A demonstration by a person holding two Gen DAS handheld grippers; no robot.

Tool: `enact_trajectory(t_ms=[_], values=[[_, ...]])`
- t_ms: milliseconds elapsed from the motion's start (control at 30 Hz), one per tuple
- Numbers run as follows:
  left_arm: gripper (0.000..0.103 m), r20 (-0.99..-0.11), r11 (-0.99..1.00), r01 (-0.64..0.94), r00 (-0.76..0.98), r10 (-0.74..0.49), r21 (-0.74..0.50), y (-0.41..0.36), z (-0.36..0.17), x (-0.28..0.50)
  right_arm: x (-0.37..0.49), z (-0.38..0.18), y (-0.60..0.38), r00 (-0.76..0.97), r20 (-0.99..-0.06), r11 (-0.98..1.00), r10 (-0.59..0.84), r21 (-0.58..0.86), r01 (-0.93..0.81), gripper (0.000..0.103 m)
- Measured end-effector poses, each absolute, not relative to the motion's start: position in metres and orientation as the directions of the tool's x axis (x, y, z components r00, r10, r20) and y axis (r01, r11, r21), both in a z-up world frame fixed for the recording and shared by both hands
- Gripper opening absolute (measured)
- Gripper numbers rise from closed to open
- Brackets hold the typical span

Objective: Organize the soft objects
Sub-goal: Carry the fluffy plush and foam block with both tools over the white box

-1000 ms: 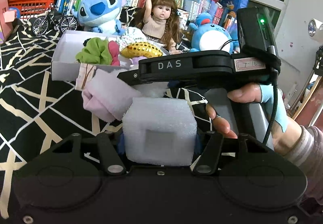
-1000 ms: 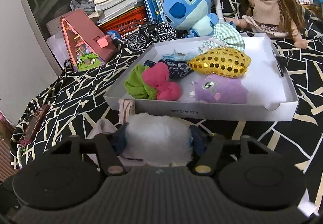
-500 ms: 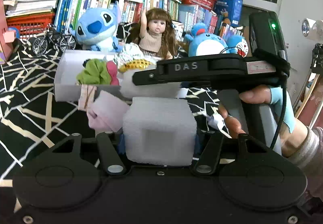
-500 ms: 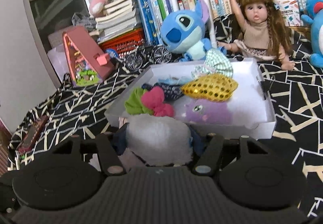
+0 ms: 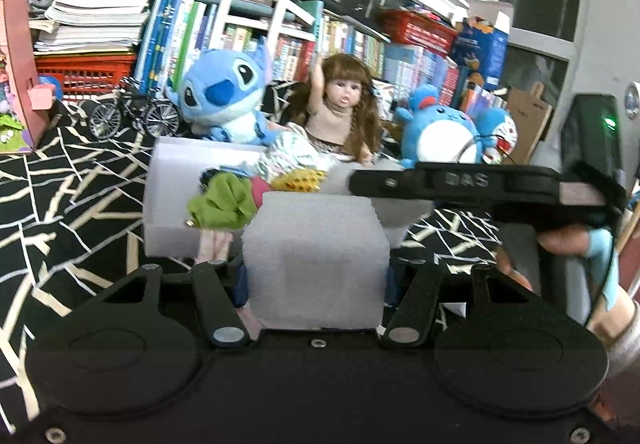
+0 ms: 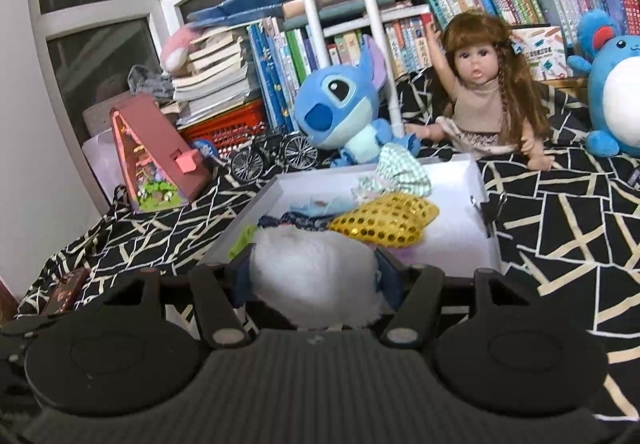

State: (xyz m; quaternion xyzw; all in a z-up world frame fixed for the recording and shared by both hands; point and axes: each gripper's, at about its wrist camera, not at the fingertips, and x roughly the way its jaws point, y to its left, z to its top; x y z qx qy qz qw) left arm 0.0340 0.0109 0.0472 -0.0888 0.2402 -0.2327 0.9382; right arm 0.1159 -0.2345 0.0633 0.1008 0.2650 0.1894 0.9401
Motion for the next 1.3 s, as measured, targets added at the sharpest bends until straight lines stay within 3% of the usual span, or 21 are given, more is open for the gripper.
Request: enact_trajectory(t_ms=[833,1300], values=[[0.056,-0.403,0.917,0.276,0.833,-0.378,-0.289,0.033,0.085,0.166,0.160,0.084,-0.270,0.893,-0.377,0.946,0.244,0.297,-0.132,0.065],[0.057,-0.509,0.954,0.182,0.814,-0.282,-0.239,0.023,0.053,0.202,0.186,0.047,-0.276,0.867,-0.475,0.946,0.152,0.324,0.012,0.065]])
